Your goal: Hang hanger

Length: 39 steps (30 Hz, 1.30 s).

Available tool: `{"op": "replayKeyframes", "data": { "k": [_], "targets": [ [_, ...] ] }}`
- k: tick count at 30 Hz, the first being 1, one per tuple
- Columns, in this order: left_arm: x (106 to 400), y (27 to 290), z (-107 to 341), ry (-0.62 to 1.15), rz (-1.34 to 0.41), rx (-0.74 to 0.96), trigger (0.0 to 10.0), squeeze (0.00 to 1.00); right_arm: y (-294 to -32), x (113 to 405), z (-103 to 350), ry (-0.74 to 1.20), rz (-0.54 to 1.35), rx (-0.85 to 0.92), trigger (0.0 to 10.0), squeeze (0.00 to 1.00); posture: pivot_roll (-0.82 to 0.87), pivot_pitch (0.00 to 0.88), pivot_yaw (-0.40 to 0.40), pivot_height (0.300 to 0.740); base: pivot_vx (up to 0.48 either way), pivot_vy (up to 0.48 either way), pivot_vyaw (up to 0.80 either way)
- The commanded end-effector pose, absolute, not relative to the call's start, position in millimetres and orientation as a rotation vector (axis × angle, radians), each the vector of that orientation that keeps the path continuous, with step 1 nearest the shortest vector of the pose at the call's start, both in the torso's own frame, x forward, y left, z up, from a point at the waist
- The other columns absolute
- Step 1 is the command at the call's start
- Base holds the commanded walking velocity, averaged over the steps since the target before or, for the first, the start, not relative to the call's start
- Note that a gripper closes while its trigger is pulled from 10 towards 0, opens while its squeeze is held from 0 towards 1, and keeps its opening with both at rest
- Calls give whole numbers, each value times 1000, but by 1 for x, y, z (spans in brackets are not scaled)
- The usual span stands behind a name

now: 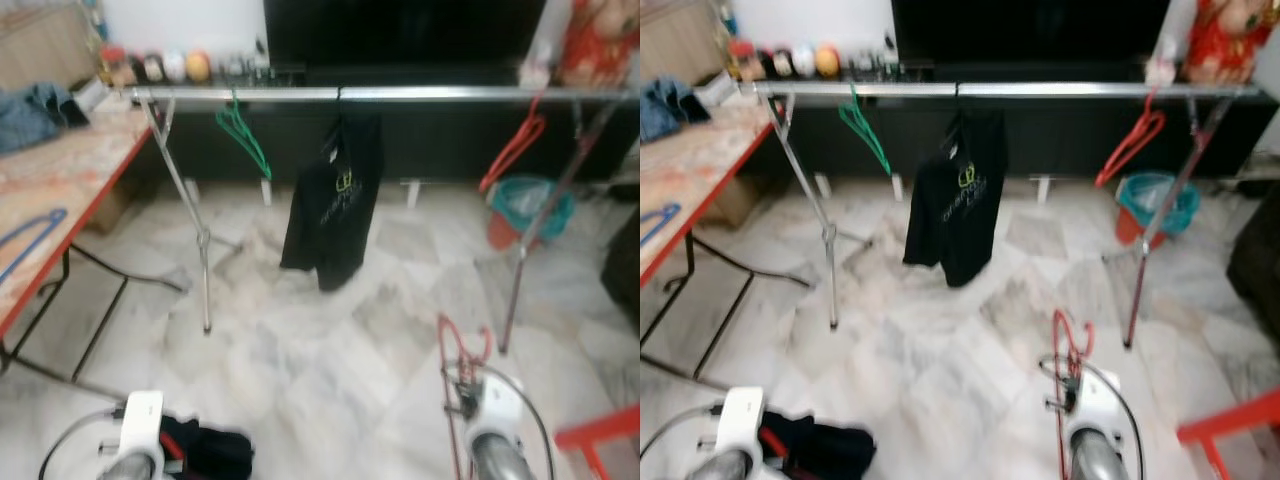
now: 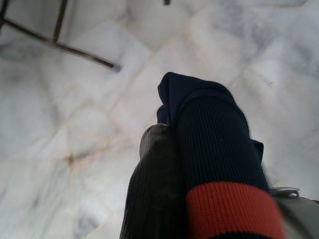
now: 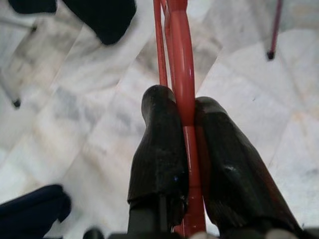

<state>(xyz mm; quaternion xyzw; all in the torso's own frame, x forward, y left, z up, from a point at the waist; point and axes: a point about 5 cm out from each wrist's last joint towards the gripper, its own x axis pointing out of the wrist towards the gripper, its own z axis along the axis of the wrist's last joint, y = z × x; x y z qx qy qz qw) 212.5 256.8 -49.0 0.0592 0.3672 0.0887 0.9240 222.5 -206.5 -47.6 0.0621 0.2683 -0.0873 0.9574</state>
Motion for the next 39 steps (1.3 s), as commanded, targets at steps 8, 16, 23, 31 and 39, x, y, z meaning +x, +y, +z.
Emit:
{"op": "replayKeyframes", "data": {
  "k": [8,16,23,31,39],
  "targets": [
    [219,254,-46,730,158,119,10000,0,-210,233,-38,496,-157,95,10000,0,-20,33,65,740,-180,0,0],
    [265,222,-19,568,-34,37,10000,0,-206,255,-17,392,-41,49,10000,0,-22,23,64,740,0,0,0],
    [308,179,20,414,-301,-16,10000,0,-193,267,6,303,148,48,10000,0,-31,24,74,740,0,0,0],
    [336,155,52,341,-412,13,10000,0,-167,260,45,234,452,104,10000,0,-48,41,89,740,0,0,0],
    [347,150,64,342,-402,9,10000,0,-155,220,56,361,729,90,10000,0,-62,51,87,740,0,0,0]
  ]
}}
